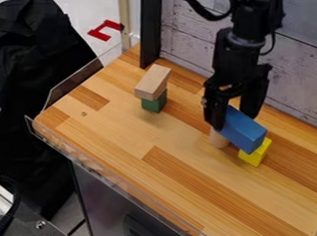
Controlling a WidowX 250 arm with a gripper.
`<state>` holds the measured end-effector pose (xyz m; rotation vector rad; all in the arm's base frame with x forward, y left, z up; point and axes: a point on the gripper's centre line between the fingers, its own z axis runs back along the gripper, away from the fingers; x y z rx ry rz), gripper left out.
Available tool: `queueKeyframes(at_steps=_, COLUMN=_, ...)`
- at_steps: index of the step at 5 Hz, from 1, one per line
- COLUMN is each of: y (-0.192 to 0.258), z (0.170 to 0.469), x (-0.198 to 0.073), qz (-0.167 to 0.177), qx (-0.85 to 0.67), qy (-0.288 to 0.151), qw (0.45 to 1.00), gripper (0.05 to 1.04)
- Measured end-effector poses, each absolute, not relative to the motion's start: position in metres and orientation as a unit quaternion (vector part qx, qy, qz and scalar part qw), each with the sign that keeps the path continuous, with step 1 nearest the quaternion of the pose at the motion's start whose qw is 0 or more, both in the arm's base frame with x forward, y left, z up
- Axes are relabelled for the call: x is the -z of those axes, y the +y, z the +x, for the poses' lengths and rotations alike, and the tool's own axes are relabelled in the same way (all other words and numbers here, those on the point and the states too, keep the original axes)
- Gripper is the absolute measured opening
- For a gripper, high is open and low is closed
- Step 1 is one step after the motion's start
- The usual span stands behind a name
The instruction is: Move the blue block on the top of rectangle block
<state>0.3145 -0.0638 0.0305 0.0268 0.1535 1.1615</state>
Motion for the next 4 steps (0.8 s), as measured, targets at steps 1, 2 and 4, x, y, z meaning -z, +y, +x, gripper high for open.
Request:
queueKeyframes(at_steps=1, y=-0.0638, z=0.3129, x=-0.0275, qz=0.017, qx=-0.549, qy=0.076, qw=0.832, gripper=0.948)
queueKeyframes(at_steps=2, y=-0.0653, z=0.3127, x=-0.027, qz=0.017, qx=-0.547, qy=0.076, qw=0.833, gripper=0.69)
queueKeyframes(at_steps=4, y=-0.0658, z=0.3172, x=-0.0307, qz=0.006, qx=-0.534, qy=0.077, qw=0.842, gripper=0.56)
